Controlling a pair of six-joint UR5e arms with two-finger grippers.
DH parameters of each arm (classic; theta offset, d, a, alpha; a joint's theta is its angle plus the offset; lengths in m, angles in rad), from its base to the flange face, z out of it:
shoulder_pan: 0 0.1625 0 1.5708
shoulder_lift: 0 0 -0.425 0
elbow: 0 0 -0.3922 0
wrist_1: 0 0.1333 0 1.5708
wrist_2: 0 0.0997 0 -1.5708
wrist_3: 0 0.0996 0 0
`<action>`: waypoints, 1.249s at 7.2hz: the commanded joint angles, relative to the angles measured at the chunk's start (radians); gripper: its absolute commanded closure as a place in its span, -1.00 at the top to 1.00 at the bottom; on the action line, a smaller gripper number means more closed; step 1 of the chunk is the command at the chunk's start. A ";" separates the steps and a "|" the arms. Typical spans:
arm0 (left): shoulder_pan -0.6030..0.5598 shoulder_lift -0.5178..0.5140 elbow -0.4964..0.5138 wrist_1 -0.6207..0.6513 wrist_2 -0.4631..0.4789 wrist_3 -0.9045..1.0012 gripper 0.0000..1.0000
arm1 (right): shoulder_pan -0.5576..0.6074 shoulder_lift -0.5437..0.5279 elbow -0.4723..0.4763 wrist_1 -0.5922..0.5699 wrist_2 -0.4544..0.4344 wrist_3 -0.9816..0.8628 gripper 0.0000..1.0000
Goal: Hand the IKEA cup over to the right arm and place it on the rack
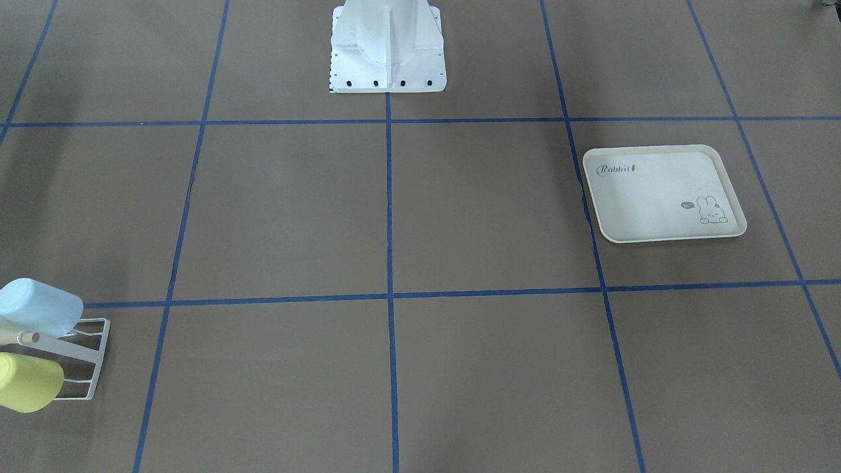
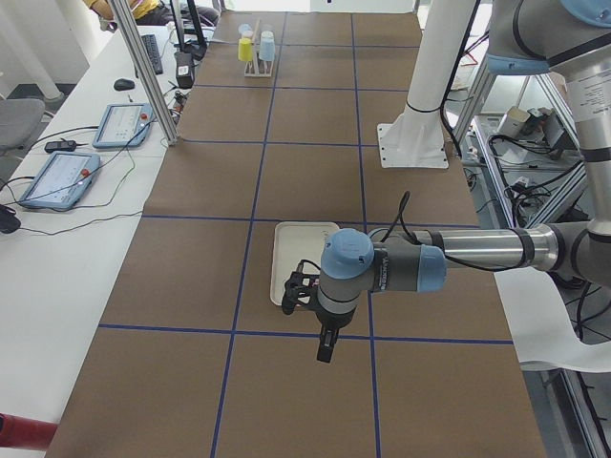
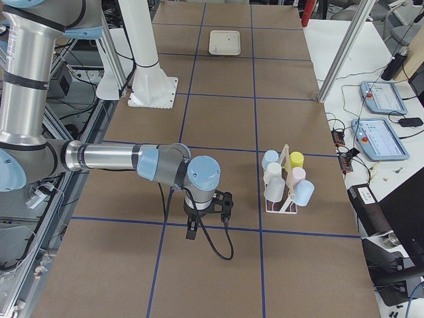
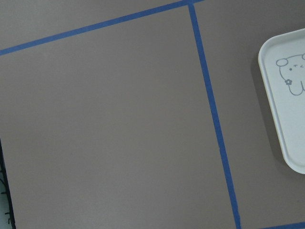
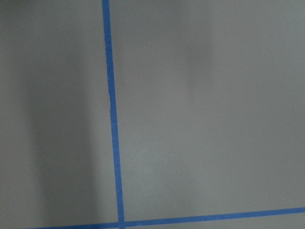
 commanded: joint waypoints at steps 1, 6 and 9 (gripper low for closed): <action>-0.001 -0.028 -0.006 -0.004 0.005 0.000 1.00 | -0.001 -0.001 -0.004 0.002 -0.004 -0.001 0.99; -0.002 -0.027 -0.016 -0.002 0.011 -0.008 1.00 | -0.001 0.004 0.030 0.002 0.004 0.001 0.99; -0.002 -0.011 -0.016 -0.001 0.013 -0.008 1.00 | -0.001 0.005 0.044 0.002 0.004 0.002 0.99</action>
